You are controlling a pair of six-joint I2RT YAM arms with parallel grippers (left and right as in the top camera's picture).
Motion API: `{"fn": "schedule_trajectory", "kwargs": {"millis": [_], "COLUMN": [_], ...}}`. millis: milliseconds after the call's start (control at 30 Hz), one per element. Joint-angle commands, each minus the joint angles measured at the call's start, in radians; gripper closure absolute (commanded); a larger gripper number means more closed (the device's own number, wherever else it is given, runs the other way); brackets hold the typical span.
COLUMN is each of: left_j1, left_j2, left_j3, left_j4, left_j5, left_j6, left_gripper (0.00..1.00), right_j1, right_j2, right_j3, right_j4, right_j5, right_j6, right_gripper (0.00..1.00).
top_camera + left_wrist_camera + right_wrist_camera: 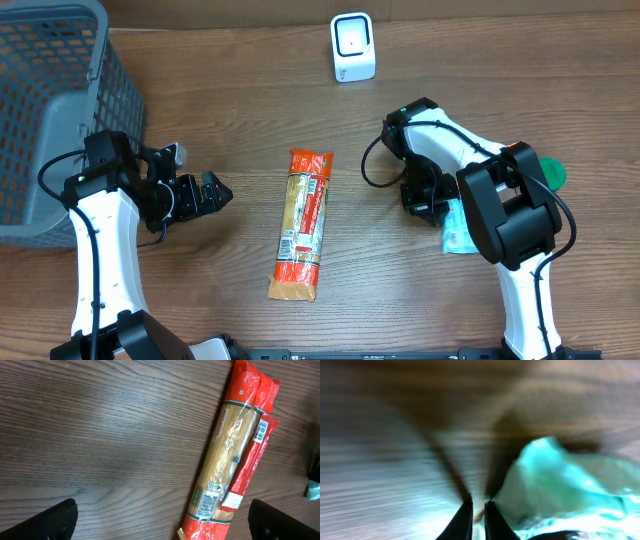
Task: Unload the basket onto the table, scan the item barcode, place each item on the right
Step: 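Open the right gripper to release the teal bag at right edge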
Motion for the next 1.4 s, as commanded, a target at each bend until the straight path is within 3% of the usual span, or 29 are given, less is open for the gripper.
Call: {"fn": "schedule_trajectory", "kwargs": {"millis": [0, 633, 967, 1367], "left_j1": [-0.007, -0.007, -0.007, -0.007], "left_j2": [0.004, 0.004, 0.004, 0.004], "left_j3": [0.001, 0.001, 0.001, 0.001], "left_j4": [0.000, 0.000, 0.000, 0.000], "left_j5": [0.014, 0.014, 0.015, 0.014], "left_j6": [0.015, 0.015, 0.015, 0.015], "left_gripper": [0.00, 0.00, 0.00, 0.00], "right_j1": [-0.025, -0.151, -0.204, -0.216], "right_j2": [0.026, 0.026, 0.026, 0.026], "right_j3": [-0.051, -0.056, -0.065, -0.181], "right_j4": [0.037, 0.007, -0.038, -0.045], "right_j5": [0.104, 0.302, 0.083, 0.193], "right_j6": [0.031, 0.045, 0.040, 0.127], "right_gripper": [0.88, 0.86, 0.83, 0.78]}}
